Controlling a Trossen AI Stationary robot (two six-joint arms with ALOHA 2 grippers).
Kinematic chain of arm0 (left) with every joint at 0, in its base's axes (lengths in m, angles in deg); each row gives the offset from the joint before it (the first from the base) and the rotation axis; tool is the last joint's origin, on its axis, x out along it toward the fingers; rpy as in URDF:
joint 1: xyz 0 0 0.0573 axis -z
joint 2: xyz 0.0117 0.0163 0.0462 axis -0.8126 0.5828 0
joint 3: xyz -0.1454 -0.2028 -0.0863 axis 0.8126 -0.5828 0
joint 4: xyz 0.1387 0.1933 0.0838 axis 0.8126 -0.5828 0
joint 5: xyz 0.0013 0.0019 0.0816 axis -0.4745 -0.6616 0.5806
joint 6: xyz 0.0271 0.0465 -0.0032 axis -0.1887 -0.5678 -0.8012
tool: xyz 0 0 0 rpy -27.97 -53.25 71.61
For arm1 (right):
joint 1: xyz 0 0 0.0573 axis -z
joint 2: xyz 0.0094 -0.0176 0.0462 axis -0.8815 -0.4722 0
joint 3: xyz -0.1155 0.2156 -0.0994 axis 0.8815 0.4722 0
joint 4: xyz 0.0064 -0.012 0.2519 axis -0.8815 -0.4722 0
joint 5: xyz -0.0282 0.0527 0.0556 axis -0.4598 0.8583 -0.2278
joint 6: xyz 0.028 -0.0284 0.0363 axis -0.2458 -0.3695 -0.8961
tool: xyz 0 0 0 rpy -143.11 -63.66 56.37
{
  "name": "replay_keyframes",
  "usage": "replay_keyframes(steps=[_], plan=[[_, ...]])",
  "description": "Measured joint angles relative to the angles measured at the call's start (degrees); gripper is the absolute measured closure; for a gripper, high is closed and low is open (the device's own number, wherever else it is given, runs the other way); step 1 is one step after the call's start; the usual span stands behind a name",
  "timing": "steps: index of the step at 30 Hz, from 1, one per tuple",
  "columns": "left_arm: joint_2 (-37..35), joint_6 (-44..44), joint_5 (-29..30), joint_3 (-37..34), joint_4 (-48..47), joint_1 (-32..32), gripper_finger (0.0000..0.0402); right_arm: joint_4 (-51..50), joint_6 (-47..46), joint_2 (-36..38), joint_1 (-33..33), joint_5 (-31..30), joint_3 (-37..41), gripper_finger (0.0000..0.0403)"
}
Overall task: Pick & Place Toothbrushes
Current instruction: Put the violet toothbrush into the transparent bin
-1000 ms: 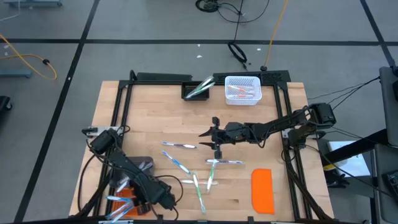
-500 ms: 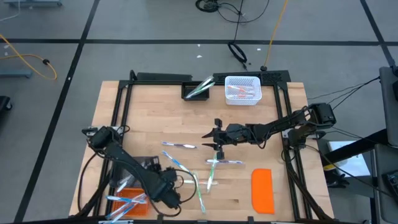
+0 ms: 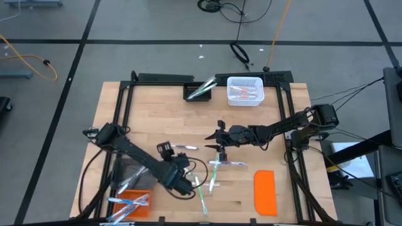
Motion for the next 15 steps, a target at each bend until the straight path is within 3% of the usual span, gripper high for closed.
replay_keyframes(steps=[9, 15], plan=[[0.0, 1.7, 4.0, 0.0, 1.3, -1.2, 0.0204, 8.7, -0.4, -13.3, 0.0, -0.2, -2.0, 0.0268], [0.0, 1.8, 6.7, 0.0, 2.4, -1.2, 0.0204, 9.4, -1.0, -19.9, 0.0, 0.0, -7.8, 0.0268]])
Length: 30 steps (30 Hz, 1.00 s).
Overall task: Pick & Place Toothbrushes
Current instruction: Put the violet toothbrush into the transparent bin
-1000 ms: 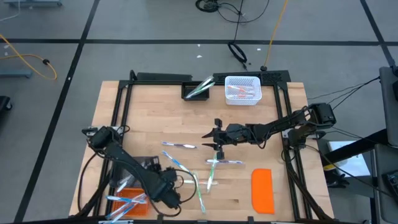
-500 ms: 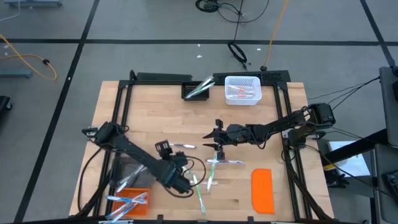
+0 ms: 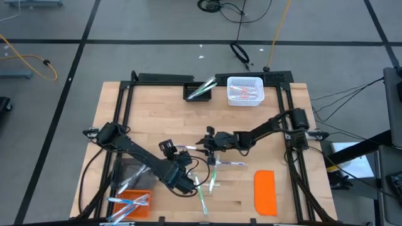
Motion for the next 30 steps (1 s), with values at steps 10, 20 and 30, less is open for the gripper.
replay_keyframes(steps=[10, 20, 30], plan=[[0.0, -0.1, 3.7, 0.0, 3.0, 0.0, 0.0204, -3.2, -0.9, -5.5, 0.2, -0.2, -4.3, 0.0268], [0.0, -0.7, 7.3, 0.0, 6.2, 0.0, 0.0204, -5.3, -1.4, -5.3, 1.2, -1.5, -4.8, 0.0268], [0.0, -0.6, 8.1, 0.0, 6.4, -0.9, 0.0204, -9.2, -1.6, -5.2, 1.1, -1.4, -4.8, 0.0306]])
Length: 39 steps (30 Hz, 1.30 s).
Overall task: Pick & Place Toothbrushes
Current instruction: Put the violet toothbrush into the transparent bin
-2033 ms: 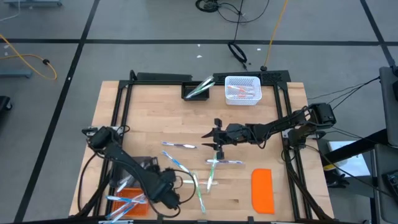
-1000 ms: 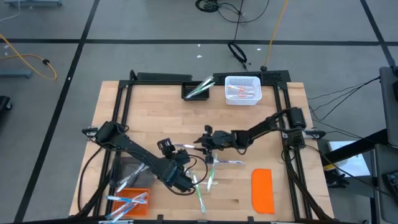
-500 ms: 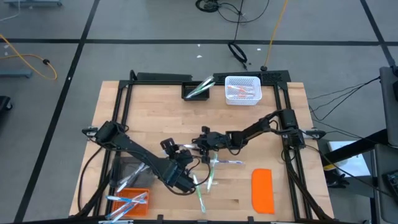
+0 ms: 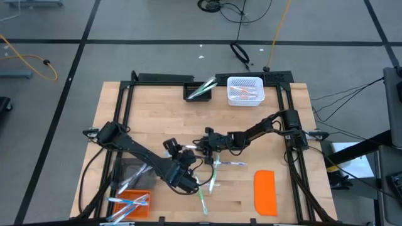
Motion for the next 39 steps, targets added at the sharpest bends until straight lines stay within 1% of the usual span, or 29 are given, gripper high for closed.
replay_keyframes(steps=[3, 4, 5, 9, 14, 17, 20, 22, 27, 29, 35, 39], plan=[[0.0, 0.0, 0.0, 0.0, 0.0, -0.4, 0.0204, -0.4, -0.4, 0.0, 0.1, -0.1, 0.0, 0.0363], [0.0, 0.0, 0.0, 0.0, 0.1, -0.6, 0.0204, -0.4, 0.1, 0.0, 0.2, -0.1, 0.0, 0.0379], [0.0, 0.0, 0.0, 0.0, 0.2, -0.7, 0.0204, -0.4, 0.7, 0.0, 0.3, -0.1, 0.0, 0.0385], [0.0, 0.1, 0.0, 0.0, 0.2, -1.1, 0.0204, -0.5, 0.8, 0.0, 0.6, -1.3, 0.0, 0.0386], [0.0, 0.4, 0.0, 0.0, 0.2, -1.6, 0.0204, -2.1, 2.1, 2.6, 1.6, -2.5, 0.2, 0.0386], [0.0, 1.1, 0.2, 0.0, 0.3, -1.6, 0.0204, -4.0, 4.0, 6.3, 1.8, -5.7, 0.2, 0.0386], [0.0, 2.5, 2.2, 0.0, 0.4, -1.6, 0.0204, -7.6, 5.7, 10.6, 2.2, -8.0, 0.2, 0.0386], [0.0, 3.7, 4.2, 0.0, 0.4, -1.6, 0.0204, -9.3, 6.4, 13.9, 2.5, -9.3, 0.6, 0.0386], [0.0, 7.3, 8.9, 0.0, 0.4, -1.6, 0.0204, -9.2, 7.8, 23.4, 2.9, -10.6, 3.8, 0.0386], [0.0, 9.8, 12.2, 0.0, 0.6, -1.6, 0.0204, -9.1, 8.9, 27.4, 2.9, -12.4, 5.6, 0.0386], [0.0, 16.1, 24.4, 0.0, 0.7, -1.6, 0.0204, -6.3, 9.2, 38.9, 2.9, -12.3, 12.6, 0.0386], [0.0, 20.5, 31.8, 0.0, 1.8, -1.6, 0.0204, -1.2, 8.4, 45.2, 3.0, -12.1, 18.2, 0.0386]])
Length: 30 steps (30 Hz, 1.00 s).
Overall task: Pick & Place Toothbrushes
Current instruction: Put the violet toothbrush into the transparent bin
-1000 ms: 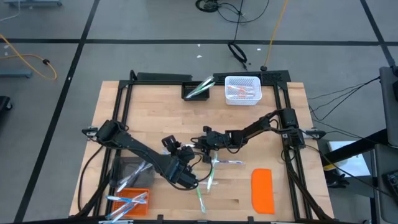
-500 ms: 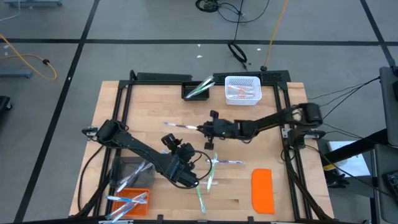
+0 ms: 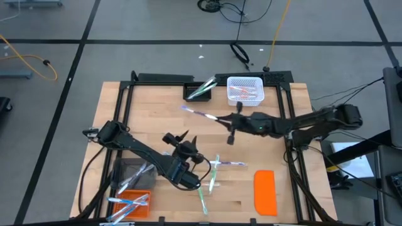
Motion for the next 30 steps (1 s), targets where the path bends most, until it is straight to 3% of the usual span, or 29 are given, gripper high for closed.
replay_keyframes(steps=[5, 9, 18, 24, 30], plan=[[0.0, 2.4, 7.3, 0.0, 4.0, 0.0, 0.0204, 4.7, -1.4, 4.5, 0.0, 0.4, 5.6, 0.0386], [0.0, -1.0, 10.7, 0.0, 8.3, -0.1, 0.0204, 6.4, -2.8, 5.3, -0.3, 5.5, 6.8, 0.0386], [0.0, -5.5, 15.1, 0.0, 16.4, -0.3, 0.0204, 9.0, 0.3, 5.4, -3.3, 6.3, 6.8, 0.0386], [0.0, -3.8, 16.5, 0.0, 18.3, -0.3, 0.0204, 10.3, 1.5, 5.3, -4.2, 6.3, 6.8, 0.0386], [0.0, -6.4, 16.7, 0.0, 27.4, -0.2, 0.0204, 10.5, 1.8, 5.3, -4.2, 6.3, 6.8, 0.0386]])
